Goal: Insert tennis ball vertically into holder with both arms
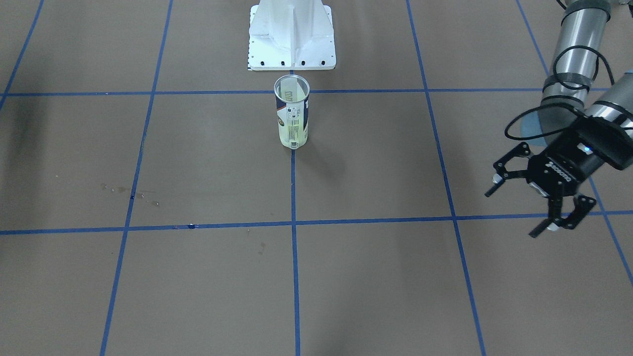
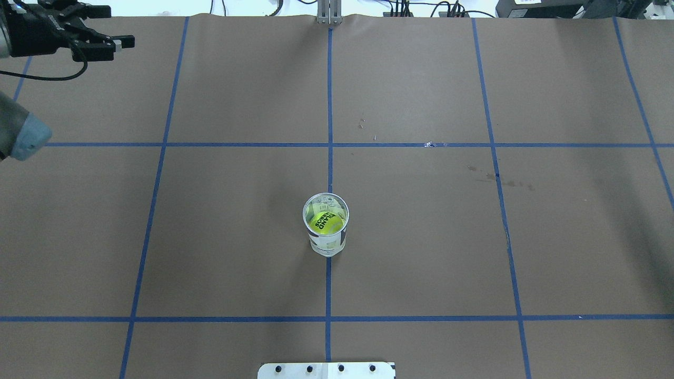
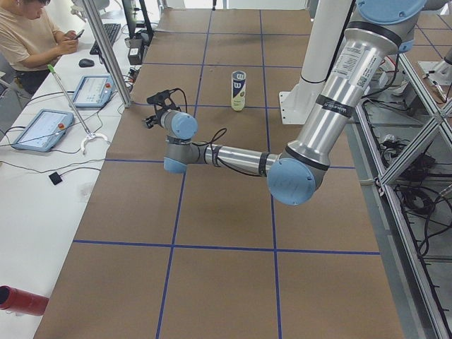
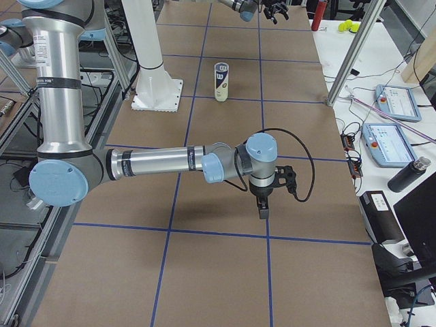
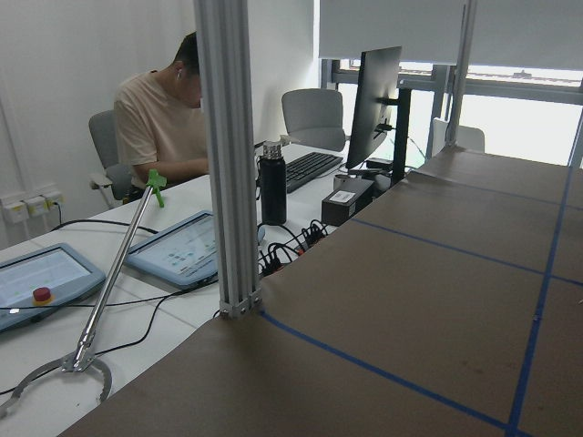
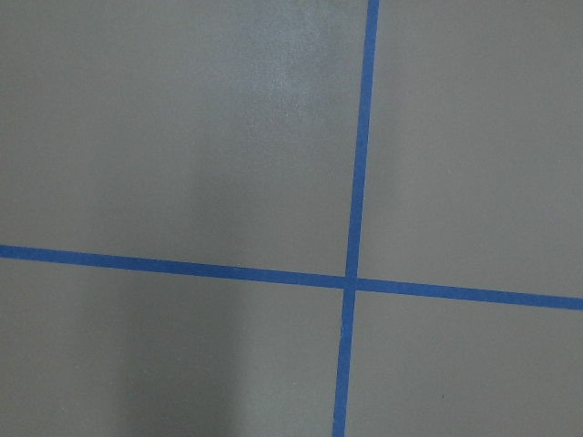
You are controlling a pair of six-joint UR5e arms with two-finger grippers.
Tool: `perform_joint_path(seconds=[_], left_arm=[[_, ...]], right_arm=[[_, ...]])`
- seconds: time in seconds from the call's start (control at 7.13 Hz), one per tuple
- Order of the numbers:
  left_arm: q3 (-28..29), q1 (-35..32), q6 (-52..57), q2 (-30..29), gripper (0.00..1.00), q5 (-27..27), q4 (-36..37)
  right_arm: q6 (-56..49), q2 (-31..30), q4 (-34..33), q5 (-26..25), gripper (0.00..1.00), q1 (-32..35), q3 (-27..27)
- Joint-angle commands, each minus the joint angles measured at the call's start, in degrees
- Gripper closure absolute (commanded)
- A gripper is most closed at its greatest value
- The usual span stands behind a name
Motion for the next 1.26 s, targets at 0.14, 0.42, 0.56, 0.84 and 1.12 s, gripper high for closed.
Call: perform_joint_path(seconds=[0.14, 0.42, 0.56, 0.84, 1.12], left_arm=[[-0.1, -5.0, 3.6, 1.5, 0.01, -2.5, 16.9], [0.2, -6.0, 8.1, 4.1, 0.0, -2.9, 26.1], [0.0, -6.9, 15.4, 5.0, 0.0, -3.0, 33.3], [-0.4, -11.3, 23.7, 5.1, 0.0, -5.1, 48.2], [-0.6, -19.3, 32.5, 6.3, 0.0, -8.5, 53.9]], right_arm=[[0.0, -0.1, 0.0, 0.0, 0.0, 0.0, -0.1], [-0.3, -0.2, 0.0, 0.0, 0.0, 0.0, -0.4], [-0.2, -0.2, 0.0, 0.0, 0.0, 0.0, -0.4], [-0.3, -0.3, 0.0, -0.2, 0.0, 0.0, -0.4], [-0.3, -0.7, 0.0, -0.1, 0.0, 0.0, -0.4]])
